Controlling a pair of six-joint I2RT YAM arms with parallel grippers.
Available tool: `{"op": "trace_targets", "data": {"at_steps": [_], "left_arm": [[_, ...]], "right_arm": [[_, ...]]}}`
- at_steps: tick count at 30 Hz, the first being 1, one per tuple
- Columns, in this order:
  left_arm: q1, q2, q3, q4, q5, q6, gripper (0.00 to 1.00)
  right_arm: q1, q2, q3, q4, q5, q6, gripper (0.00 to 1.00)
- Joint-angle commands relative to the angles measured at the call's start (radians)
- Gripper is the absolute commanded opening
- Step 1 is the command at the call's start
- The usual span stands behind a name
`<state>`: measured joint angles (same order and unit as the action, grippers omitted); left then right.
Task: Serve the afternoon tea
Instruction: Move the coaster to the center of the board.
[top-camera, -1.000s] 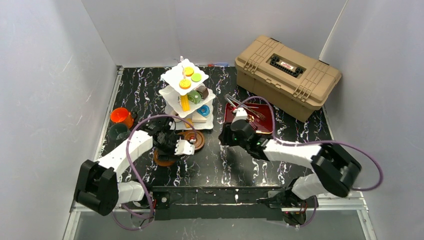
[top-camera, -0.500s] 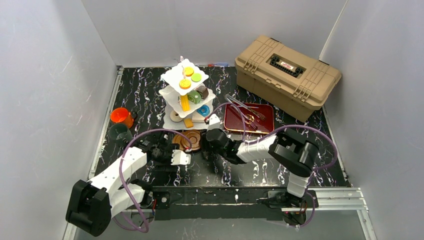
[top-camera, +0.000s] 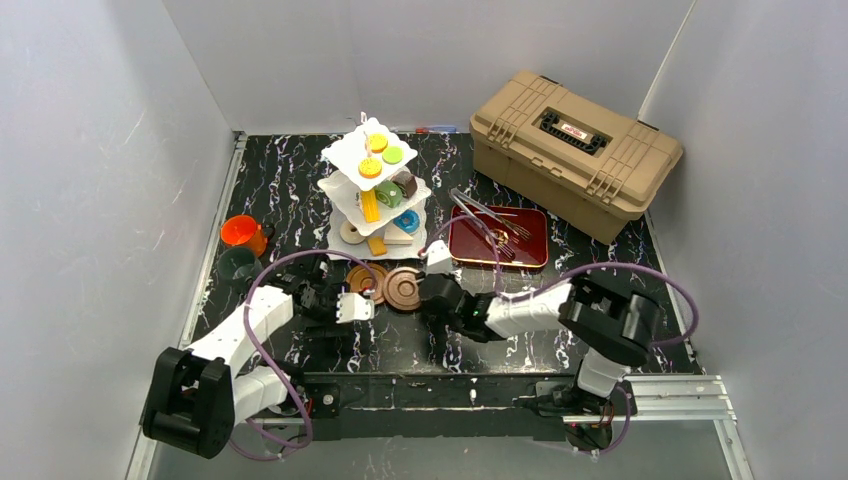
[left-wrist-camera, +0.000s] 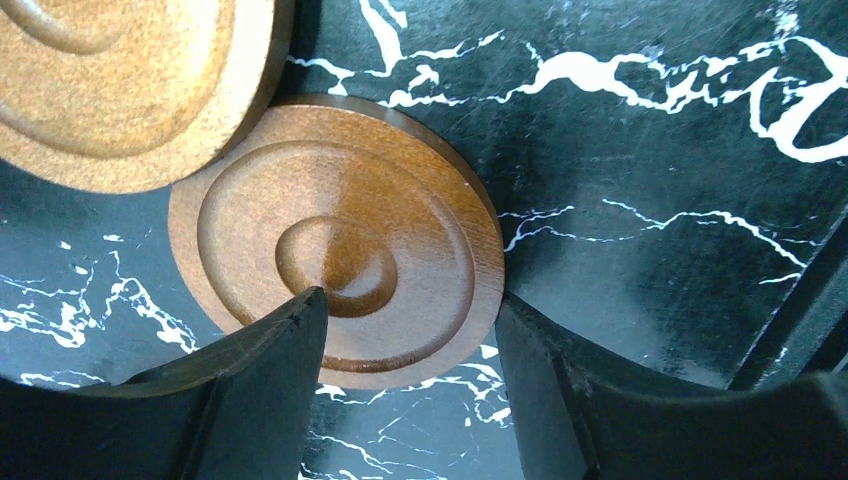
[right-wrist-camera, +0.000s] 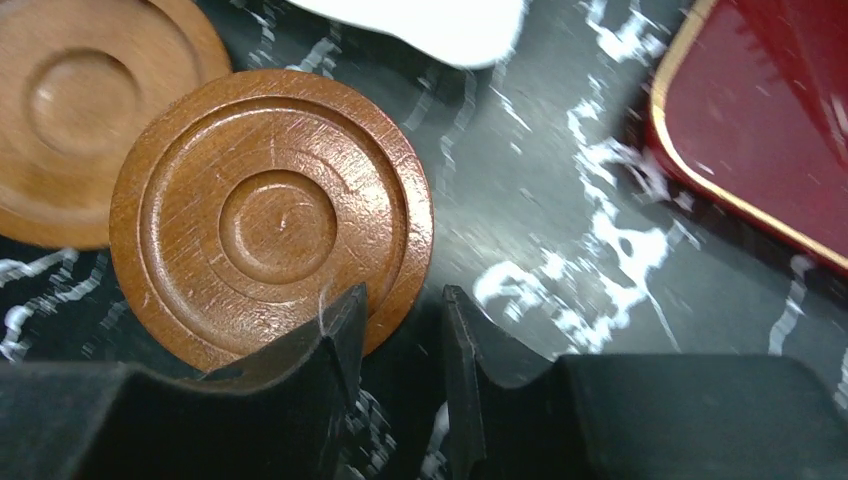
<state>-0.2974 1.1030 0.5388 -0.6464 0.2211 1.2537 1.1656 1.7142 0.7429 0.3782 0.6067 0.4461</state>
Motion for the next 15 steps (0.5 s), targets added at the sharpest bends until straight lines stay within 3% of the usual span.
{"op": "trace_targets", "data": {"at_steps": [1,8,15], "left_arm": [[0.035,0.03,-0.008,-0.005,-0.02,0.047,0.6],[0.073,0.041,-0.005,-0.018,-0.03,0.084,0.6],[0.117,0.036,-0.02,-0.059,-0.03,0.118,0.6]], "right_arm": [[0.0,-0.124,-0.098,-0.099,0.086,0.034,0.41],[0.0,-0.331,-0.216,-0.267,0.153,0.107,0.41],[0.0,-0.443,-0.232,-0.286,0.166,0.103,0.42]]}}
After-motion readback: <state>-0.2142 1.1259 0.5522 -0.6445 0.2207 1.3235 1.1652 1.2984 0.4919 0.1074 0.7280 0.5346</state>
